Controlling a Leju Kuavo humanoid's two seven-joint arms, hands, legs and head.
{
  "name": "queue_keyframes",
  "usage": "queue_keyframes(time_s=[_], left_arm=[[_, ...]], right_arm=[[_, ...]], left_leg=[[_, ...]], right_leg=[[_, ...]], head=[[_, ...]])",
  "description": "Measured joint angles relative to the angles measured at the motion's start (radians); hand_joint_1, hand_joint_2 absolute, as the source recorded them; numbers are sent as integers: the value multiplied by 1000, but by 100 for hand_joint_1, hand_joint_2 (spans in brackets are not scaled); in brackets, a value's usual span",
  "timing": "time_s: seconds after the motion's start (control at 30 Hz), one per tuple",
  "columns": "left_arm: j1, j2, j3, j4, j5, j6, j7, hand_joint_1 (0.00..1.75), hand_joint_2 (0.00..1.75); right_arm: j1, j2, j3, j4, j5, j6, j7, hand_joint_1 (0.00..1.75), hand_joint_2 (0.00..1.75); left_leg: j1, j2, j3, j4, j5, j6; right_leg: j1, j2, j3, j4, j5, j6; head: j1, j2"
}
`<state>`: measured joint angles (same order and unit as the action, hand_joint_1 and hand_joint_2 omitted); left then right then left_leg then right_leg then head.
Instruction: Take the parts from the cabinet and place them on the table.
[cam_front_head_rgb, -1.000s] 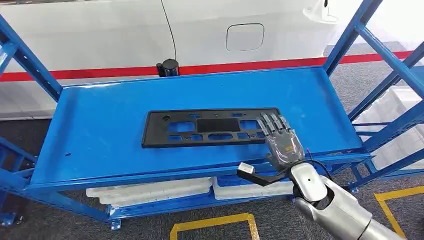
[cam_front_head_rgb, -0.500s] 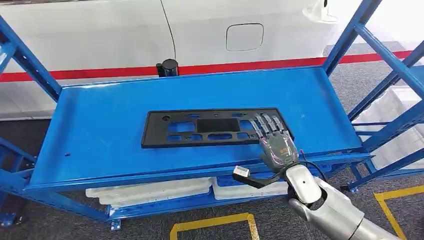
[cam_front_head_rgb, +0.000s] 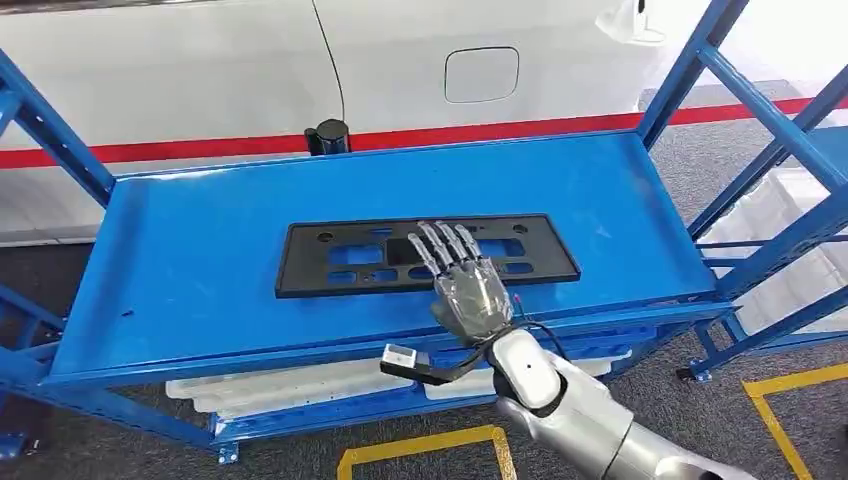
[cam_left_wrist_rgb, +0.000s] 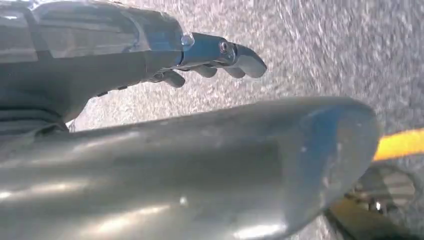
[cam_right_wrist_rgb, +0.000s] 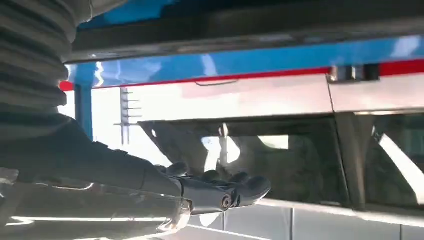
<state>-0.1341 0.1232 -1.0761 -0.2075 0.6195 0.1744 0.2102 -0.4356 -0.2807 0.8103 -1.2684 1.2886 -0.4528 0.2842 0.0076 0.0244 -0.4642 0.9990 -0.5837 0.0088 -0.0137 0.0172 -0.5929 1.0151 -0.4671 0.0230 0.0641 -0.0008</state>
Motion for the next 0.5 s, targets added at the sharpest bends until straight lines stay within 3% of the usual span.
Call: queue_keyframes(time_s=[0.17, 0.5], left_arm=[[0, 27, 0, 0, 4, 18, -23, 0, 0], [0, 47, 0, 0, 10, 19, -14, 0, 0]], right_arm=[[-43, 46, 22, 57, 11, -3, 0, 0, 175], [-59, 51, 39, 111, 11, 27, 12, 0, 175]], left_leg=[[0, -4, 0, 0, 0, 0], [0, -21, -3, 0, 0, 0]], right_leg=[[0, 0, 0, 0, 0, 0], [0, -7, 0, -2, 0, 0]], head=[[0, 0], [1, 0]])
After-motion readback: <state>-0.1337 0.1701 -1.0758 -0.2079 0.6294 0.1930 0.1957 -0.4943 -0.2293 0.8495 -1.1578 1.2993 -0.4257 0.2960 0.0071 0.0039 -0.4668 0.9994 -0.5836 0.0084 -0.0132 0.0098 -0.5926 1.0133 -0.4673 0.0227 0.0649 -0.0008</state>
